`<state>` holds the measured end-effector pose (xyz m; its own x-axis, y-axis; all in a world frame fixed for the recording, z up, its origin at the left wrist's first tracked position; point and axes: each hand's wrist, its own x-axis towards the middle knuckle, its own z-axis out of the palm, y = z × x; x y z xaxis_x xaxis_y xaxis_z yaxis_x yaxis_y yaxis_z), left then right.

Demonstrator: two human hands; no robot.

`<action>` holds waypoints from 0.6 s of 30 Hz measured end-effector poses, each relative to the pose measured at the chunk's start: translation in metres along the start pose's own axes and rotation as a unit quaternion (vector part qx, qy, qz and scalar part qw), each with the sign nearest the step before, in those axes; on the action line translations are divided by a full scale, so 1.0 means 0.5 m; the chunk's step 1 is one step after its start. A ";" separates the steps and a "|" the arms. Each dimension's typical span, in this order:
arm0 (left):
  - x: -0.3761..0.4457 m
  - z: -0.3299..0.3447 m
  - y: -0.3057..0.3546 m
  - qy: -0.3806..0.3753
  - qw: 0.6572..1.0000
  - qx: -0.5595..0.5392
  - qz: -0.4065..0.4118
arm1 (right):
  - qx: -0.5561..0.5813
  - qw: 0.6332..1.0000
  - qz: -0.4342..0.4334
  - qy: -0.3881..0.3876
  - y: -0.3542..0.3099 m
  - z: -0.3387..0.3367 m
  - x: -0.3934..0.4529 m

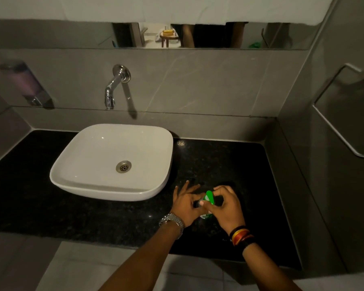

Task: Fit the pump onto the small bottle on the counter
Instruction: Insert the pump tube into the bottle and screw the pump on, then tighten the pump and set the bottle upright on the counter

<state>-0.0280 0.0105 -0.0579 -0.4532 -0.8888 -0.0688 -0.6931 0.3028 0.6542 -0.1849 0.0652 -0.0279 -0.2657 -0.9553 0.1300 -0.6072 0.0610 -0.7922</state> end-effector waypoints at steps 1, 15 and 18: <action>0.002 -0.003 0.000 -0.004 1.000 0.008 0.000 | -0.010 1.000 -0.001 -0.006 -0.001 -0.002 0.002; -0.008 0.009 0.002 0.046 0.999 -0.009 0.002 | -0.188 0.975 -0.114 0.007 0.027 0.005 -0.010; -0.005 0.016 0.004 0.059 0.998 -0.012 -0.004 | -0.192 0.976 -0.100 0.038 0.021 0.020 -0.019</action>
<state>-0.0327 0.0159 -0.0625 -0.3780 -0.9257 0.0148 -0.6822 0.2893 0.6715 -0.1814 0.0720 -0.0435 -0.1597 -0.9359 0.3140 -0.8841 -0.0060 -0.4673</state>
